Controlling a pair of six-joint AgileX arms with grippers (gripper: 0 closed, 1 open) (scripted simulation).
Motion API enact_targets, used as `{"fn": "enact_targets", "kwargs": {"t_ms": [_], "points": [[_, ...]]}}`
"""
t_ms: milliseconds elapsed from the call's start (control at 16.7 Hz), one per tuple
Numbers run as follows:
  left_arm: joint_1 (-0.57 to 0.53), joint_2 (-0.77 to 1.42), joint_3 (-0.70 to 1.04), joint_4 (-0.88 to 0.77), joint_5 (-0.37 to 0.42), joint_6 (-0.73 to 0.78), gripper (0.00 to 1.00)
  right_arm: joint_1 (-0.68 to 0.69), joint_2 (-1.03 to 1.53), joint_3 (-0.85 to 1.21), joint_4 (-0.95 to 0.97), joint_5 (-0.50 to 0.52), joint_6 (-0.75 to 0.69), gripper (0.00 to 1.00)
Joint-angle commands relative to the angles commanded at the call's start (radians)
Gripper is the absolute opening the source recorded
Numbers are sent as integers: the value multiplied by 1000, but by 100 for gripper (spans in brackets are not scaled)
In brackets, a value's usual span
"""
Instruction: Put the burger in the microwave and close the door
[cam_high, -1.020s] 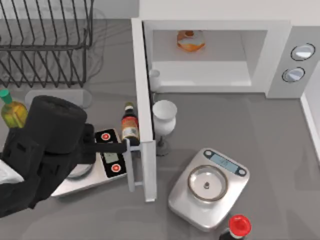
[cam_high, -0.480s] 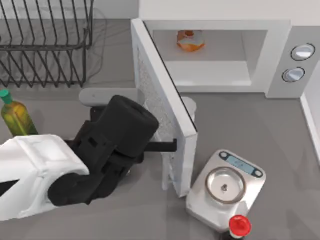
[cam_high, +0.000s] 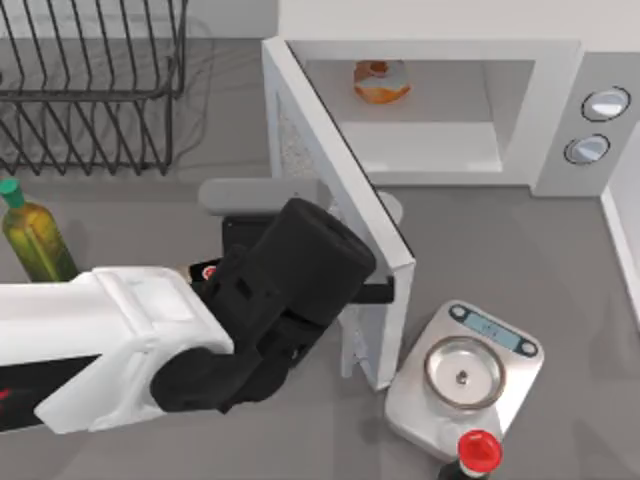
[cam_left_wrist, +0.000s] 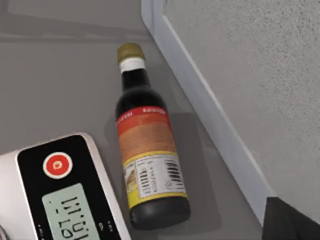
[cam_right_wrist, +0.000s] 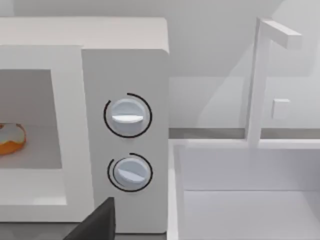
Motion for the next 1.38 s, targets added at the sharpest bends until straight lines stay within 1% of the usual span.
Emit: {"fn": "enact_targets", "kwargs": {"t_ms": [120, 240, 420, 600, 840, 1200, 1380], "points": [[-11, 0, 34, 32, -23, -11, 0, 0, 0, 0, 0, 0, 0, 100], [-32, 25, 105, 70, -63, -33, 0, 0, 0, 0, 0, 0, 0, 100], [-73, 111, 232, 54, -108, -80, 0, 0, 0, 0, 0, 0, 0, 100], [-119, 204, 329, -30, -116, -123, 0, 0, 0, 0, 0, 0, 0, 100], [-167, 307, 372, -135, -108, -160, 0, 0, 0, 0, 0, 0, 0, 100], [-162, 314, 388, -153, -104, -165, 0, 0, 0, 0, 0, 0, 0, 100], [-173, 374, 459, -191, -124, -192, 0, 0, 0, 0, 0, 0, 0, 100]]}}
